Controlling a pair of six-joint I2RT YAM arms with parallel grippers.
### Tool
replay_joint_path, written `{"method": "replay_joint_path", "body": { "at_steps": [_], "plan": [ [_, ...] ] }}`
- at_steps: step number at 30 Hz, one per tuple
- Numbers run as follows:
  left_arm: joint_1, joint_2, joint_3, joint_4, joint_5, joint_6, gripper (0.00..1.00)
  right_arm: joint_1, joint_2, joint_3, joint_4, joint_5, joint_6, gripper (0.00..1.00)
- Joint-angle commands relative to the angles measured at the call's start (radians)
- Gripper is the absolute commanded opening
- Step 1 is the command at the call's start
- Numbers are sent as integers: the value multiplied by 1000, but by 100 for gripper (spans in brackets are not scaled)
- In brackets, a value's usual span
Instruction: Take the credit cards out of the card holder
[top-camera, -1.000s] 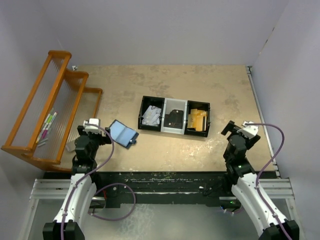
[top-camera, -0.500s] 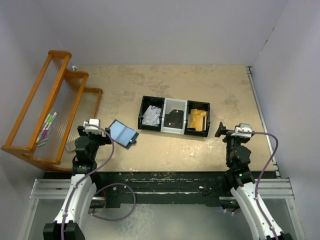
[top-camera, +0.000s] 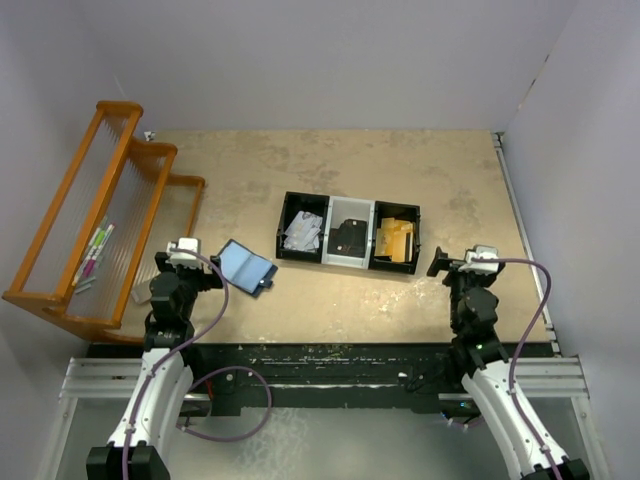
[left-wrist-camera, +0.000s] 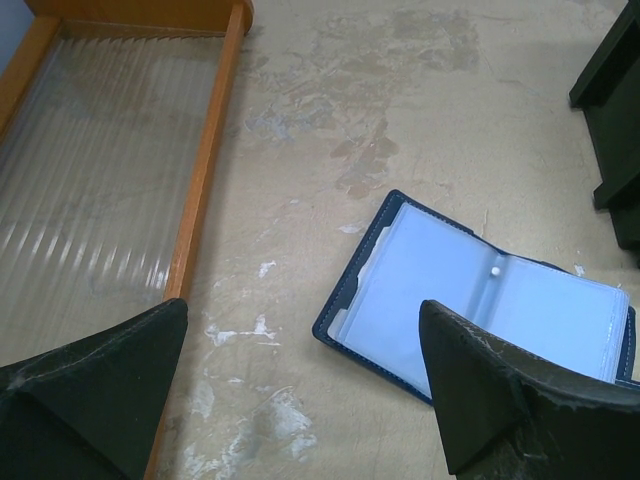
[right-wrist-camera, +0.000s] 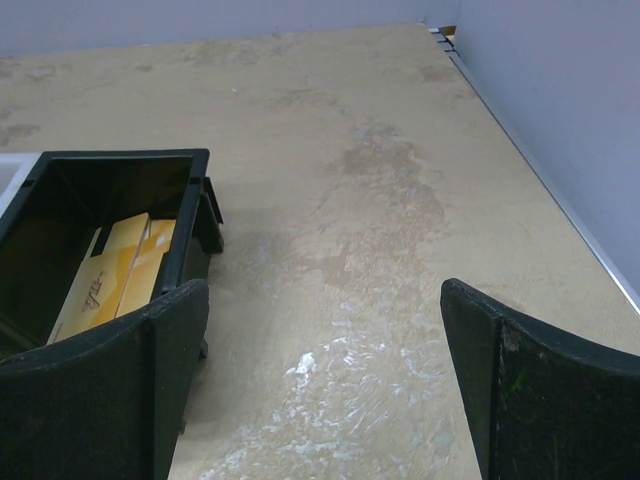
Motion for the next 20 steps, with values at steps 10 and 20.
{"method": "replay_joint_path", "body": {
  "at_steps": [10, 20],
  "plan": [
    [1, 9, 1, 64, 3, -8, 99, 0, 9, 9, 39, 19, 8, 100],
    [2, 12, 0, 66, 5, -9, 99, 0, 9, 8, 40, 22, 10, 100]
  ]
}}
